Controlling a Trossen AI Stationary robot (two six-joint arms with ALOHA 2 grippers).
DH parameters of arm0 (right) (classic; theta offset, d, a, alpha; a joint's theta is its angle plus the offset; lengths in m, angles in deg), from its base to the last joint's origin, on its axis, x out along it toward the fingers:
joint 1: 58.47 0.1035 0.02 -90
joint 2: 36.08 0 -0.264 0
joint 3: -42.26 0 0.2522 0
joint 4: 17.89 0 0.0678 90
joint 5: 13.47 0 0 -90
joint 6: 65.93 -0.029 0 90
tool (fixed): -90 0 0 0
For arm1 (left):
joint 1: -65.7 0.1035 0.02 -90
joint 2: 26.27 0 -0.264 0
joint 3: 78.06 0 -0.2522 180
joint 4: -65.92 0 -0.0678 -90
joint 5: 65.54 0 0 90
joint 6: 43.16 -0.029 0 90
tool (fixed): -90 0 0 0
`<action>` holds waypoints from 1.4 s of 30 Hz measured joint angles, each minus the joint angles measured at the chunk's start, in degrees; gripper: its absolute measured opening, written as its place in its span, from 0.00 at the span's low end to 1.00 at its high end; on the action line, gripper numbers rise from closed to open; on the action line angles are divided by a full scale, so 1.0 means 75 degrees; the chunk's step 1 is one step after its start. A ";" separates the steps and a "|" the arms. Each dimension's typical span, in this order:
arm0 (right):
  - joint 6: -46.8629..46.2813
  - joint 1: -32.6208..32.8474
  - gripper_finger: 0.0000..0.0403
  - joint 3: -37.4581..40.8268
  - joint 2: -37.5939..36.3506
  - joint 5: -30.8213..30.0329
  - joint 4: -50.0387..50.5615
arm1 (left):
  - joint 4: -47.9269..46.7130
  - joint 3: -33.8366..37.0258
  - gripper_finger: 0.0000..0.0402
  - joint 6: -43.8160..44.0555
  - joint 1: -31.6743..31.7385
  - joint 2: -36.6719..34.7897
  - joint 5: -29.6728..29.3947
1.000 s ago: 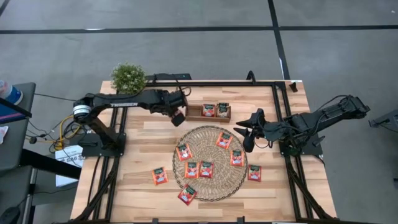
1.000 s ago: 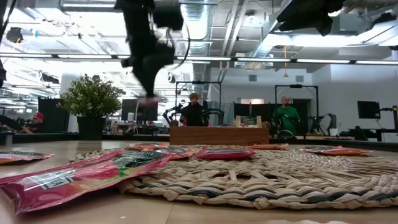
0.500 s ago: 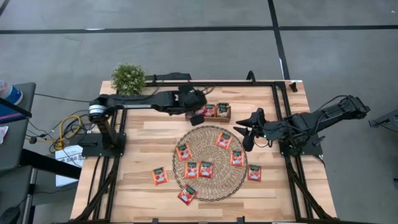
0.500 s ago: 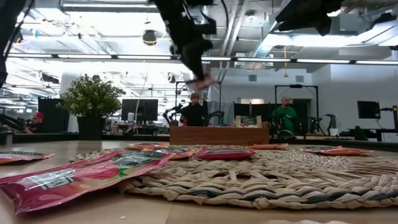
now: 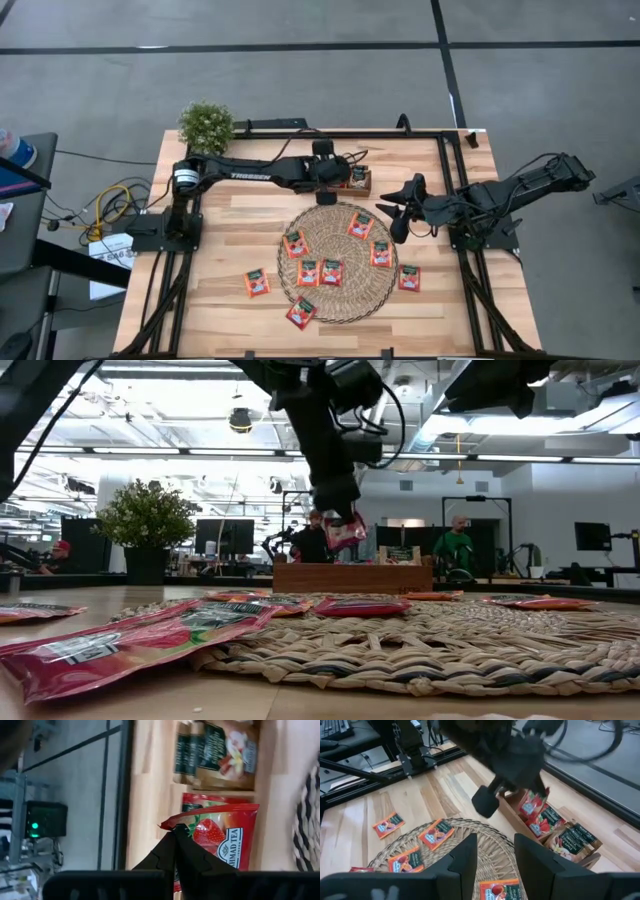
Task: Pick & Place Tea
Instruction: Put the red tea bag into the middle section of the wooden organizer
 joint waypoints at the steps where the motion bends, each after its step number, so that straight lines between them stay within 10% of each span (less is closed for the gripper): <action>1: 0.0000 0.0000 0.30 0.0000 -0.0001 -0.0020 -0.0003 | 0.0025 0.0003 0.00 -0.0130 -0.0003 0.0029 0.0003; 42: 0.0003 0.0017 0.30 0.0000 0.0000 -0.0137 -0.0134 | 0.1503 0.0003 0.00 -0.1750 -0.0057 0.1341 -0.1723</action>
